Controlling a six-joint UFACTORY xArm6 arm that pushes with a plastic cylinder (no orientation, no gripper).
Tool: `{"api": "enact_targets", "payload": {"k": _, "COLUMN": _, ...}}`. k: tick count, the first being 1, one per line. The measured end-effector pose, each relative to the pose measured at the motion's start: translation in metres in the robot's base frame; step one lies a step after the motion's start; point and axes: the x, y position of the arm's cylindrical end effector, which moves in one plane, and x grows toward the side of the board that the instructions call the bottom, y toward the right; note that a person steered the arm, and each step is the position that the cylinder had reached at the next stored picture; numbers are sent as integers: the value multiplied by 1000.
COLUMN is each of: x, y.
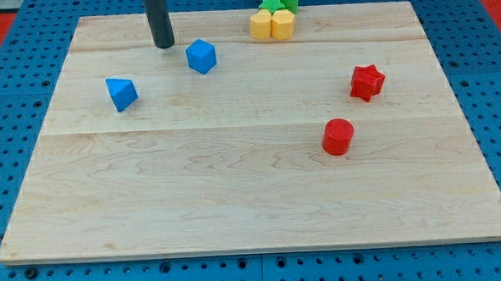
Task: Slide the blue cube towards the right
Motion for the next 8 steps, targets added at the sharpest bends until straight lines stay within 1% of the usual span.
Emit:
{"api": "enact_targets", "payload": {"k": 1, "x": 26, "y": 21}}
{"api": "enact_targets", "payload": {"k": 2, "x": 48, "y": 54}}
{"api": "enact_targets", "payload": {"k": 3, "x": 52, "y": 78}}
{"api": "enact_targets", "payload": {"k": 4, "x": 43, "y": 76}}
{"api": "enact_targets", "payload": {"k": 5, "x": 27, "y": 51}}
{"api": "enact_targets", "payload": {"k": 6, "x": 25, "y": 54}}
{"api": "enact_targets", "payload": {"k": 7, "x": 25, "y": 82}}
{"api": "enact_targets", "payload": {"k": 8, "x": 25, "y": 95}}
